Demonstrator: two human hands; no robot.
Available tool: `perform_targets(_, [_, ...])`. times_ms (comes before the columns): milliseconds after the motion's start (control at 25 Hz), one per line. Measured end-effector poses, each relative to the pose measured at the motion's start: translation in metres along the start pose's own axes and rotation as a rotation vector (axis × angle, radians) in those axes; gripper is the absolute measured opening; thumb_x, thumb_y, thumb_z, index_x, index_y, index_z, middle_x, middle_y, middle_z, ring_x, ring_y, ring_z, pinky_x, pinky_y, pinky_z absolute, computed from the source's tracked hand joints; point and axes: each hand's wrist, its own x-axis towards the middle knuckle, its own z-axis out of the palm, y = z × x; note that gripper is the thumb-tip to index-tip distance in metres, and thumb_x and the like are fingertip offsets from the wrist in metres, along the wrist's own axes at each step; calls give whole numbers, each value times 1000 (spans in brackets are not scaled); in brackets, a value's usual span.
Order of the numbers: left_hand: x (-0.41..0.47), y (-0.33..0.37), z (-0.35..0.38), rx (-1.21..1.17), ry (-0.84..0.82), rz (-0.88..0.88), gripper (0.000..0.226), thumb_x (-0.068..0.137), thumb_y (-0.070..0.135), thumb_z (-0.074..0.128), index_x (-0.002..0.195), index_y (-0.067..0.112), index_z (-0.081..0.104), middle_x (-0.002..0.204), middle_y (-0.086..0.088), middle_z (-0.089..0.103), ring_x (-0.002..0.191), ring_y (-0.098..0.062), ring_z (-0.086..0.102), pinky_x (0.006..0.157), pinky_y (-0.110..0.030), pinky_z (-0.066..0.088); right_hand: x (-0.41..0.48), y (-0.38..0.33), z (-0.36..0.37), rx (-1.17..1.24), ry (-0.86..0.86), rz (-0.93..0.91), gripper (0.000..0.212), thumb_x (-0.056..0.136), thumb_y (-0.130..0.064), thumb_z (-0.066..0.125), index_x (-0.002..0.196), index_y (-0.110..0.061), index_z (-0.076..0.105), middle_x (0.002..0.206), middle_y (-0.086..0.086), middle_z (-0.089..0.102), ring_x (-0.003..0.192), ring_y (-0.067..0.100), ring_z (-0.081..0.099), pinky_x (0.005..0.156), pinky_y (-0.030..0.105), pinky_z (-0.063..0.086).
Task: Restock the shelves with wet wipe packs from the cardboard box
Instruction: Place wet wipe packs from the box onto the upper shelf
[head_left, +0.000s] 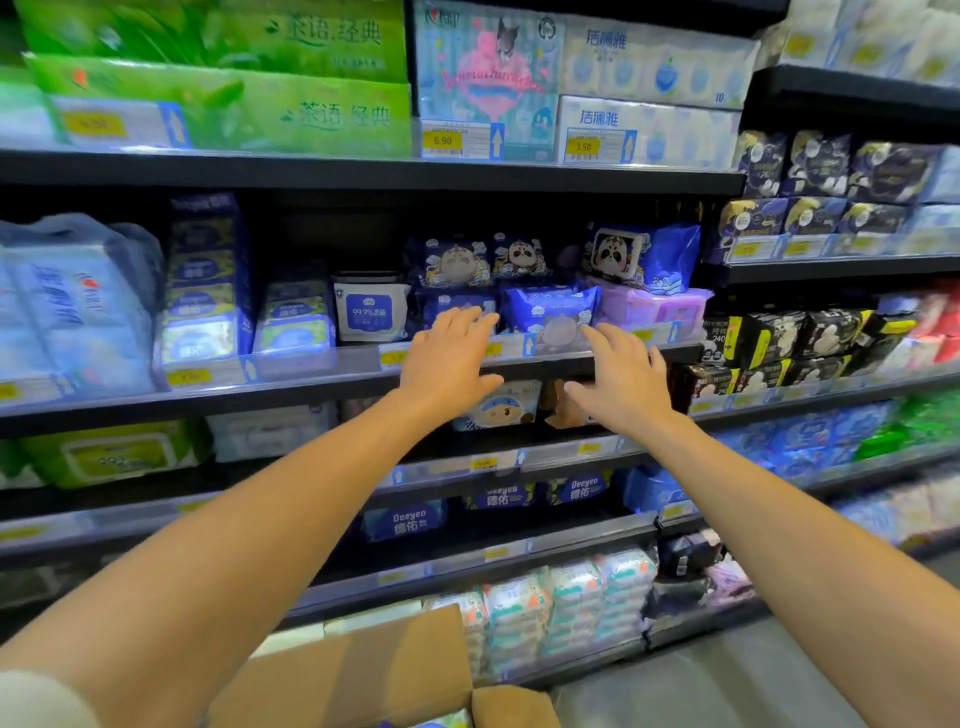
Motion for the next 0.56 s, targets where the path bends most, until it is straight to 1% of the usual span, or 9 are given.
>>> perform_targets(120, [-54,-12,7,44,-12,48,83,95,51,67,162,25,26,170,-3,22,158,-29,15,122,-51,28,-41,-29,12,14,-19,-49,78,88,-49,67,156,-27,34,162,0,34,150,25,27,122,59,20])
perform_targets(240, [-110,-26,22,43,-50,35,79,95,52,66,160,27,29,169,-2,24,158,-27,15,124,-50,26,-85,-59,32,8,-46,-98,77,87,-47,69,154,-27,38,161,0,36,149,23,30,121,57,22])
perform_targets(400, [-192,-50,51,20,-138,-28,77,94,50,68,159,29,32,169,0,26,158,-25,17,125,-50,23,-141,-99,72,52,-152,-138,75,88,-49,69,154,-28,39,164,1,31,150,25,30,121,56,21])
perform_targets(560, [-277,-79,89,17,-273,-103,76,93,51,68,157,31,34,169,1,26,158,-25,17,124,-50,22,-203,-130,123,109,-288,-197,77,87,-50,70,154,-28,40,163,0,30,151,25,28,121,56,20])
